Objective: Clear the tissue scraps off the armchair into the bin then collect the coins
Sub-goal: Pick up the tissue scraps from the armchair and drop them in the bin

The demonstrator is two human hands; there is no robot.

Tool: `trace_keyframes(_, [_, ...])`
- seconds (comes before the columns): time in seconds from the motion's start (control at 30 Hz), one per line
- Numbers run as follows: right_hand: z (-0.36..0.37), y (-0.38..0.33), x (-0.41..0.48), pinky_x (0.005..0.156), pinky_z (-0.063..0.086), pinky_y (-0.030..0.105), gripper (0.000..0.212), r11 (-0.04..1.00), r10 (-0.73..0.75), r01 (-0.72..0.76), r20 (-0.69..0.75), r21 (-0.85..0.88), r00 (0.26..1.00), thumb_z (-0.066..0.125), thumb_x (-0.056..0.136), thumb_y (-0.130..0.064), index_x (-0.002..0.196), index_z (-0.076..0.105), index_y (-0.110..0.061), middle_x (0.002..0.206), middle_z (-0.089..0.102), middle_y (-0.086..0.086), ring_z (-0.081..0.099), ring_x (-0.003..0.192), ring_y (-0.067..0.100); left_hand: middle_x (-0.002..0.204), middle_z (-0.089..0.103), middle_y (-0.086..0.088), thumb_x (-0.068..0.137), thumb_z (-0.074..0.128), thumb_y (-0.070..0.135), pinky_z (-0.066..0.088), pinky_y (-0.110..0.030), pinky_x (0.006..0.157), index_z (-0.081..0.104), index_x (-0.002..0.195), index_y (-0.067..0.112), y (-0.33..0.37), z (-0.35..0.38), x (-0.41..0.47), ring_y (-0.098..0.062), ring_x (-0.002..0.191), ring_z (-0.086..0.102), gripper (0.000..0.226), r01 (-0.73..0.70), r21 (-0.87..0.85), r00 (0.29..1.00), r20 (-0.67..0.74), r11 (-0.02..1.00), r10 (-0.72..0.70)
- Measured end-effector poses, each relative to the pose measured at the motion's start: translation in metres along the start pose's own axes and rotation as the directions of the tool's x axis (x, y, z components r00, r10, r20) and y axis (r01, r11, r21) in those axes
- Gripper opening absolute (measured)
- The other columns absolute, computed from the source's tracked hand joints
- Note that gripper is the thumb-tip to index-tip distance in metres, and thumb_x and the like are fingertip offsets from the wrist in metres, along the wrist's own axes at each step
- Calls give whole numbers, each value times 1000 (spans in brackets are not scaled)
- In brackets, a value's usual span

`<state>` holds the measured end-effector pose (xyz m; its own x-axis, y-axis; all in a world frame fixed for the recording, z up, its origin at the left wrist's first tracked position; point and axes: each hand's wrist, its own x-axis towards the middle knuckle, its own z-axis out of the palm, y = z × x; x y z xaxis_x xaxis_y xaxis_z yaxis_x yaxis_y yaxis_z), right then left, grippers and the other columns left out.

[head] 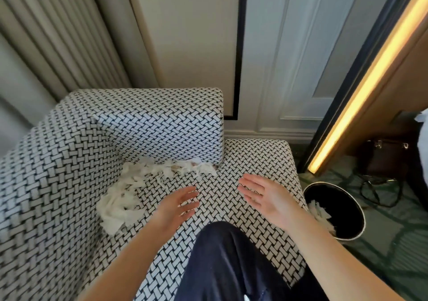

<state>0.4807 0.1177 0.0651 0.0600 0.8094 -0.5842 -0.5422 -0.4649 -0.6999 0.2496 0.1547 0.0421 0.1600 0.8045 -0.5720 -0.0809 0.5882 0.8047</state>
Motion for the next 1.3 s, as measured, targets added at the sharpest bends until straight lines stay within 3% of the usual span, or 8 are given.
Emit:
trace_keyframes(0.2, [84, 45, 21, 96, 47, 35, 21, 965, 45, 4, 180, -263, 983, 51, 94, -20, 111, 61, -11, 112, 68, 6, 64, 105, 20, 120, 54, -1, 93, 53, 27, 46, -40, 96, 57, 119, 14, -12, -88, -6, -24, 104, 58, 29, 17, 24, 970, -244, 1000, -11])
trace_keyframes(0.33, [123, 81, 35, 99, 46, 36, 23, 892, 96, 34, 264, -450, 960, 47, 97, -18, 116, 60, -12, 113, 67, 4, 64, 105, 19, 104, 53, 1, 95, 49, 21, 45, -32, 82, 58, 117, 21, -29, -130, 0, -15, 90, 52, 24, 92, 148, 914, -405, 985, -25])
trace_keyframes(0.4, [136, 100, 41, 100, 46, 35, 26, 780, 95, 115, 299, -615, 950, 48, 97, -21, 120, 58, -12, 118, 64, 4, 62, 107, 18, 107, 50, -2, 94, 49, 17, 46, -30, 75, 58, 119, 23, -39, -147, 6, -16, 85, 50, 27, 149, 238, 882, -471, 960, -20])
trace_keyframes(0.53, [140, 129, 48, 101, 40, 21, 34, 496, 52, 341, 419, -799, 907, 48, 98, -29, 129, 52, -17, 128, 57, -7, 53, 111, 2, 143, 25, -11, 89, 57, 21, 38, -29, 97, 52, 128, 32, -46, -158, 9, -26, 123, 40, 41, 265, 445, 838, -545, 856, 25])
trace_keyframes(0.63, [133, 143, 51, 107, 26, 18, 38, 320, 79, 455, 502, -831, 861, 47, 98, -28, 136, 45, -23, 137, 46, -15, 39, 122, -5, 153, -1, -7, 90, 56, 19, 27, -34, 108, 47, 134, 34, -49, -157, 7, -28, 139, 17, 47, 255, 396, 843, -537, 882, -3])
trace_keyframes(0.8, [124, 154, 57, 109, 13, 18, 42, 68, 100, 597, 600, -800, 793, 46, 98, -32, 139, 41, -29, 145, 36, -16, 23, 133, -3, 156, 7, 5, 89, 57, 22, 20, -35, 112, 51, 132, 31, -56, -157, 10, -20, 142, 12, 44, 180, 359, 864, -502, 916, 27])
trace_keyframes(1.1, [121, 162, 60, 111, 21, 22, 45, 52, 102, 582, 584, -812, 805, 48, 95, -32, 140, 41, -26, 146, 37, -13, 28, 136, 3, 141, 45, 0, 94, 46, 41, 35, -40, 108, 43, 138, 22, -68, -144, 8, -21, 125, 45, 47, 95, 142, 839, -544, 985, -3])
trace_keyframes(1.3, [122, 161, 53, 110, 15, 22, 50, 38, 98, 589, 590, -807, 802, 51, 95, -29, 143, 37, -28, 153, 26, -10, 19, 141, 6, 142, 42, 0, 95, 49, 28, 34, -42, 109, 47, 134, 21, -88, -124, -10, -21, 126, 44, 40, 37, 166, 889, -456, 985, 43])
